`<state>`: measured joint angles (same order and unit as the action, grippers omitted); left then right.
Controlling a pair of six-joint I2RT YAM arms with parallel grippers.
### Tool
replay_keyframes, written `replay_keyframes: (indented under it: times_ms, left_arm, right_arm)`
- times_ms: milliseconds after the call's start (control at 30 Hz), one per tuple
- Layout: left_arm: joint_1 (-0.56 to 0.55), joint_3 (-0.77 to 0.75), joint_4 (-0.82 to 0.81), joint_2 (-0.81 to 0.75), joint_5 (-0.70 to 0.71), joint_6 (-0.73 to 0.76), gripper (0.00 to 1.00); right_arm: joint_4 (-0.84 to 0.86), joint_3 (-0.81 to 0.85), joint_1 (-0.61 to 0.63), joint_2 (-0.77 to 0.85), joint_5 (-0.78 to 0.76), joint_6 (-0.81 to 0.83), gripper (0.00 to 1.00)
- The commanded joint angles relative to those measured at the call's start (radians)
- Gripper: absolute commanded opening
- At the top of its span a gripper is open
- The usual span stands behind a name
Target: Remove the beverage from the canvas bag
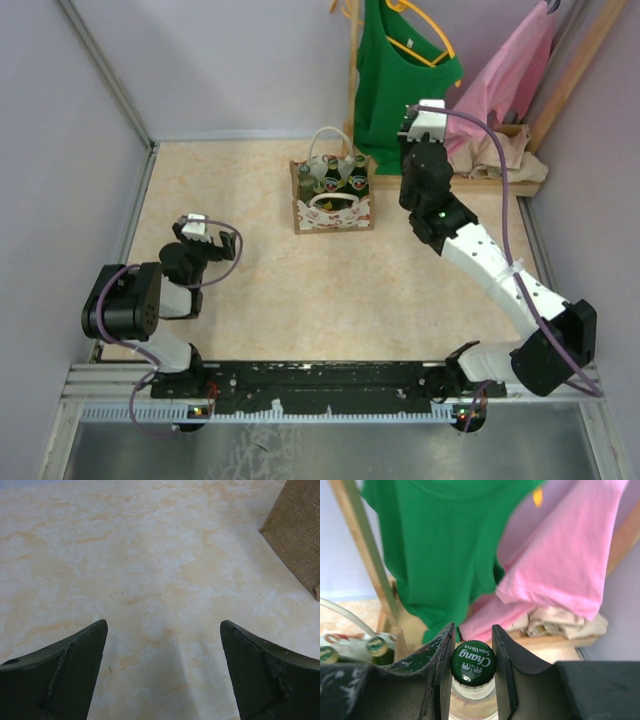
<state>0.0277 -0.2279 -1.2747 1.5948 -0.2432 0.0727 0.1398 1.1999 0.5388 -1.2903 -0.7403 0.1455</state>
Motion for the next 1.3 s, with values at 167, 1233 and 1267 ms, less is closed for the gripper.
replay_keyframes:
  times_ms: [167, 1233, 1267]
  left_arm:
    - [-0.005, -0.014, -0.008, 0.000, 0.004, 0.009, 1.00]
    - [-0.005, -0.014, -0.008, 0.001, 0.004, 0.007, 1.00]
    - [-0.007, -0.014, -0.008, 0.001, 0.003, 0.008, 1.00]
  right_arm:
    - [-0.115, -0.106, -0.103, 0.070, 0.062, -0.263, 0.00]
    - [0.282, -0.521, -0.117, 0.094, 0.283, -0.328, 0.00]
    - [0.282, -0.526, -0.117, 0.101, 0.282, -0.328, 0.00]
